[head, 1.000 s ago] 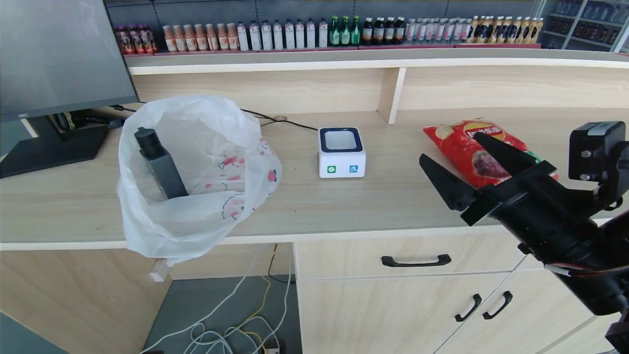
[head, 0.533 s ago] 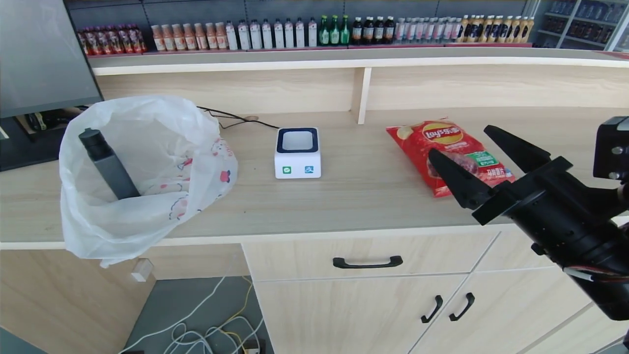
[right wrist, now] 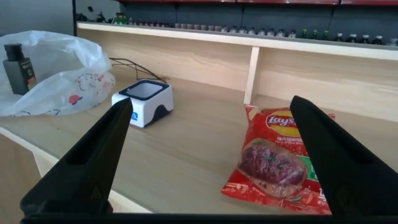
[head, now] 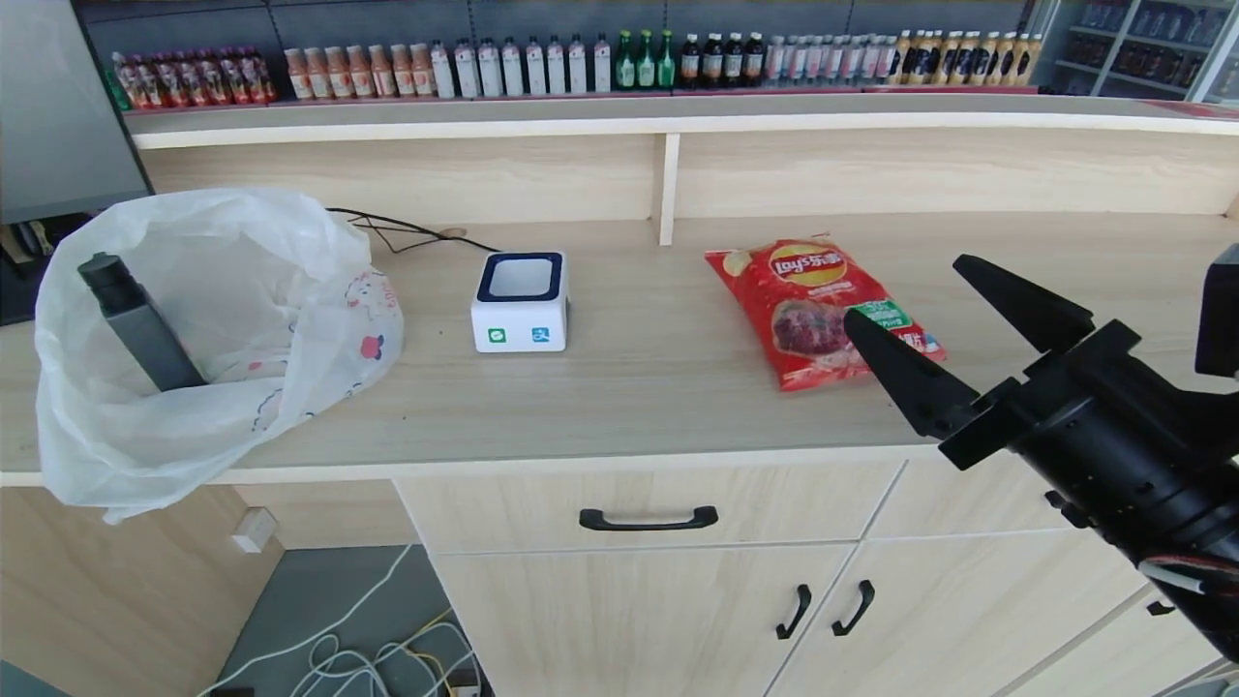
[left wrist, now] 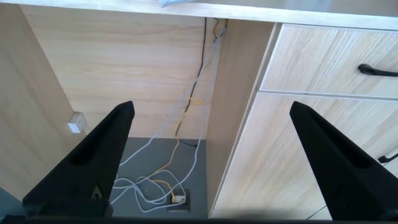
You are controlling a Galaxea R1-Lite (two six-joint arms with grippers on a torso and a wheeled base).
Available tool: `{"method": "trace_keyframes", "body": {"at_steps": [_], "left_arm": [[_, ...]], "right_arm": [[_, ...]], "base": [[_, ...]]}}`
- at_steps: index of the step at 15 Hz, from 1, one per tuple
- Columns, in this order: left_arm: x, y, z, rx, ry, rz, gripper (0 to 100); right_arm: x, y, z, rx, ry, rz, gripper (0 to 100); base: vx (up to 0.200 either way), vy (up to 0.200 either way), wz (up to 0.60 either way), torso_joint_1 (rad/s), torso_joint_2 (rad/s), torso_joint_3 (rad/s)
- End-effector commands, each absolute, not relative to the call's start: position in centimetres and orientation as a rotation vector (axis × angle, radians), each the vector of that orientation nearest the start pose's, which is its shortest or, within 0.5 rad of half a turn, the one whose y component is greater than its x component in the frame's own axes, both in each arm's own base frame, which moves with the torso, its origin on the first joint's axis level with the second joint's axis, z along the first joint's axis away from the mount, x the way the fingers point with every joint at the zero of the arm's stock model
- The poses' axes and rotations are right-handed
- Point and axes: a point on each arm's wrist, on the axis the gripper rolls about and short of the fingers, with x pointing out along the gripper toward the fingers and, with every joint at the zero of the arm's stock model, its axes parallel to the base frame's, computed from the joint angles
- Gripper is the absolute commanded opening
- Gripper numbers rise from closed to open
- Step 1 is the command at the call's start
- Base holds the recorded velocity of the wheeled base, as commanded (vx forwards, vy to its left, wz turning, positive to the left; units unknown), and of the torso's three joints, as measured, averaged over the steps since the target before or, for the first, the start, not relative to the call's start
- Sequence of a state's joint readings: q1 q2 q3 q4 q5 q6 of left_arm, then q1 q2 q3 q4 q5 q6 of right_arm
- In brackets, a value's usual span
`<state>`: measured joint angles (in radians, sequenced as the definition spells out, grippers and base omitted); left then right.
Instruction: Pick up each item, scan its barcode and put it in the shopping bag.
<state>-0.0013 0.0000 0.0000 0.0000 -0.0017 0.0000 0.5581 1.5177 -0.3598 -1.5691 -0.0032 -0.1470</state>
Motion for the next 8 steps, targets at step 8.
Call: {"method": "trace_keyframes", "body": {"at_steps": [8], "left_arm": [[-2.3,0.0,7.5,0.0,0.0,-0.002,100]], "right_arm": [[19.5,11.4,27.4,0.185,-0.514,0.506,100]], "base": [[0.0,0.0,0.0,0.0,0.0,0.0]]}}
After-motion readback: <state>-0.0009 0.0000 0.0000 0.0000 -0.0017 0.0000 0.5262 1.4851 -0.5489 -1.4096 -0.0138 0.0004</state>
